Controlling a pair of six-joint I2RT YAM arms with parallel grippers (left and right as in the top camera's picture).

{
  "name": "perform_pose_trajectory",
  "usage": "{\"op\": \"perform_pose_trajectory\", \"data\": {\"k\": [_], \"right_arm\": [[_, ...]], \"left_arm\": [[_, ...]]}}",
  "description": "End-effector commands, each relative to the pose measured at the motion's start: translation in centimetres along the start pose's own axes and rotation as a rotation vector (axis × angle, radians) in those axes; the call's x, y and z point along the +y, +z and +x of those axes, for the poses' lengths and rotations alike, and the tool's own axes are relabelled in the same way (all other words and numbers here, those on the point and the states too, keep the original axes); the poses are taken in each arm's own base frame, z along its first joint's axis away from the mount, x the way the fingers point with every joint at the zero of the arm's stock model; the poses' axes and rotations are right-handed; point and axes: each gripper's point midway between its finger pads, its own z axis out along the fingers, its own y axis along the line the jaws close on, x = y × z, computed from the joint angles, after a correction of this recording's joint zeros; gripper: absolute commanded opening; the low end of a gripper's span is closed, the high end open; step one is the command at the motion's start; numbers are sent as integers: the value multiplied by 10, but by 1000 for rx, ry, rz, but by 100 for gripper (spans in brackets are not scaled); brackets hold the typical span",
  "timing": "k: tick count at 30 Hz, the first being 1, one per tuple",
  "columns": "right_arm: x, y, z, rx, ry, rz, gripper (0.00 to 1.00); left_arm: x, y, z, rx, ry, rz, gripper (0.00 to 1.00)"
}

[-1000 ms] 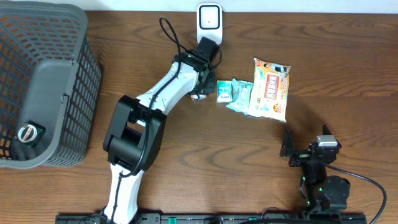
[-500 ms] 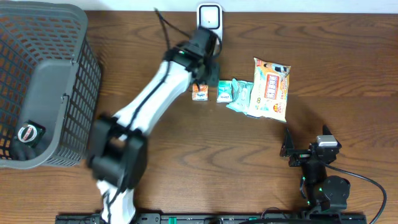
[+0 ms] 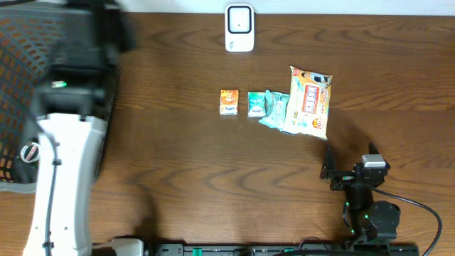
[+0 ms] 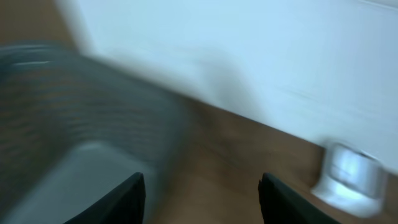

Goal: Scan the item barcode
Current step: 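Return the left gripper into the basket toward the green Zam-Buk tin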

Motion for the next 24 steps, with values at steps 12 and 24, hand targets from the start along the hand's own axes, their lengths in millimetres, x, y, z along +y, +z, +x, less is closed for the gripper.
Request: {"op": "perform_pose_trajectory", "data": {"k": [12, 24], "right_arm": [[-1, 0, 0, -1, -7, 4, 99], [-1, 0, 0, -1, -8, 4, 99]], "left_arm": [[258, 44, 105, 360, -505, -710, 60], [303, 80, 205, 674, -572, -885, 78]]}}
